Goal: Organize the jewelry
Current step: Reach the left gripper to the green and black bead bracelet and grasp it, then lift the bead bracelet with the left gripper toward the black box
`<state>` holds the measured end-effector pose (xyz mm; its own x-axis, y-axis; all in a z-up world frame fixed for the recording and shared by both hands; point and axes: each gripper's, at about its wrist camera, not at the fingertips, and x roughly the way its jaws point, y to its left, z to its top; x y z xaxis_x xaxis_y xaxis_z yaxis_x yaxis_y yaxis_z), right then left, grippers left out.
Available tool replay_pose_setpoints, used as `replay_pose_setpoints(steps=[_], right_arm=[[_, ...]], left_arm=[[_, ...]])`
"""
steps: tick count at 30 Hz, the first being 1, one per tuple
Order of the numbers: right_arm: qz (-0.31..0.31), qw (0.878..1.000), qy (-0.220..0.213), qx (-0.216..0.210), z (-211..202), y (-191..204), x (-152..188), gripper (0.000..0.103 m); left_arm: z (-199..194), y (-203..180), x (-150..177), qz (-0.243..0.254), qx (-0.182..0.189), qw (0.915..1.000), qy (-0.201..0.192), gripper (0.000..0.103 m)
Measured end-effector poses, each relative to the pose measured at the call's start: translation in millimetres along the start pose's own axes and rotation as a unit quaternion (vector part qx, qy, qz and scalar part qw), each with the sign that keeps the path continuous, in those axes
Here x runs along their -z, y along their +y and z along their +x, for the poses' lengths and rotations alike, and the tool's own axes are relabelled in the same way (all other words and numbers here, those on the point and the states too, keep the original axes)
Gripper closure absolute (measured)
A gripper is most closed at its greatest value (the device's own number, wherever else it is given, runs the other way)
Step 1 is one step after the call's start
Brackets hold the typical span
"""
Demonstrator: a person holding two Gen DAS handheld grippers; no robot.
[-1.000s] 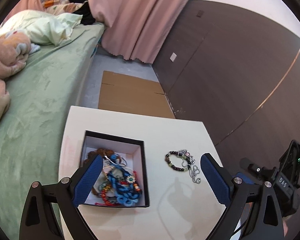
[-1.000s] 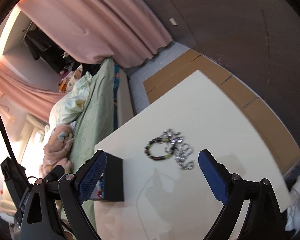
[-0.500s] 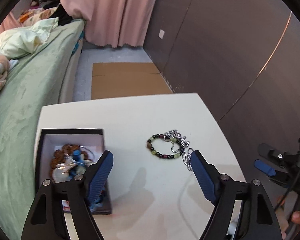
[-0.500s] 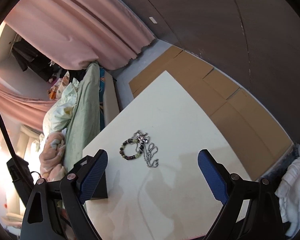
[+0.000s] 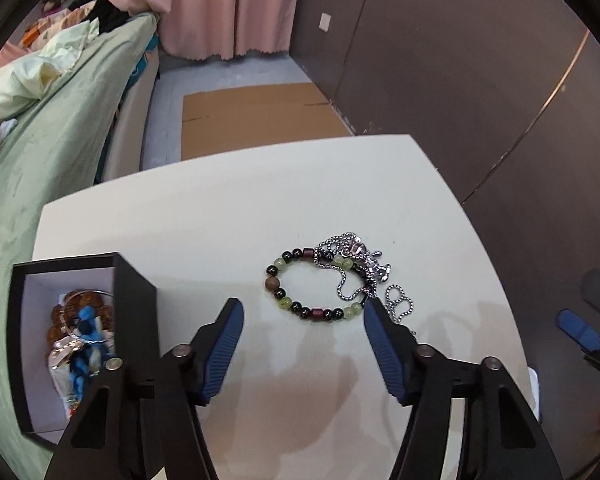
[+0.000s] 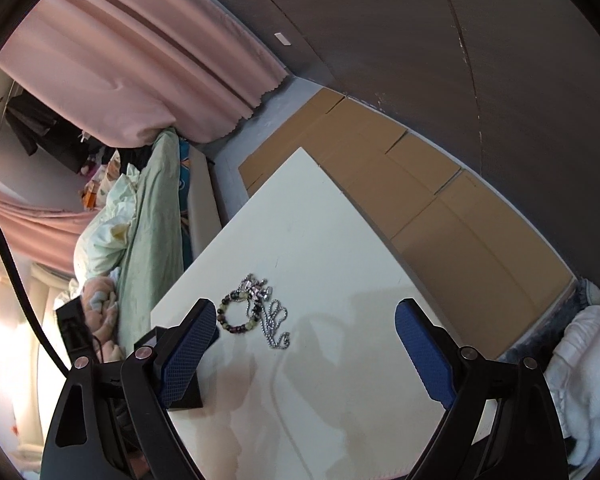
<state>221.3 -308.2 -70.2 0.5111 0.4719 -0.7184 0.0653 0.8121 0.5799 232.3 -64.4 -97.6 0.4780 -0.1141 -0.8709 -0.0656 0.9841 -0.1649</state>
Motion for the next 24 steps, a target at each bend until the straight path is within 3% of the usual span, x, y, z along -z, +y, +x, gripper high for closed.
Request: replay_pose_setpoints(steps=[9,17,19,21,24], right_arm=[[0.007,1.000,0.009,-0.002,3,-4,-5,0.011],[0.009,1.000,0.017,-0.001,4,-7,-4,0.011],[0.009,1.000,0.018,0.000,4,-6,-4,0.011],[0.008,1.000,0.018,0.000,5,-6,-4,0.011],[0.006,1.000,0.020,0.004,7,-4,-4,0.011]], left_arm=[[28,9,-7,-0.031,-0.034,0.9985,0.029,0.053],[32,-7,-3,0.015,-0.080,0.9966,0.010,0.054],[31,-6,-2,0.016,-0.077,0.9969,0.007,0.063],[30,-6,-2,0.022,-0.074,0.9970,0.010,0.091],[29,-2,-2,0.019,-0.059,0.9980,0.015,0.094]])
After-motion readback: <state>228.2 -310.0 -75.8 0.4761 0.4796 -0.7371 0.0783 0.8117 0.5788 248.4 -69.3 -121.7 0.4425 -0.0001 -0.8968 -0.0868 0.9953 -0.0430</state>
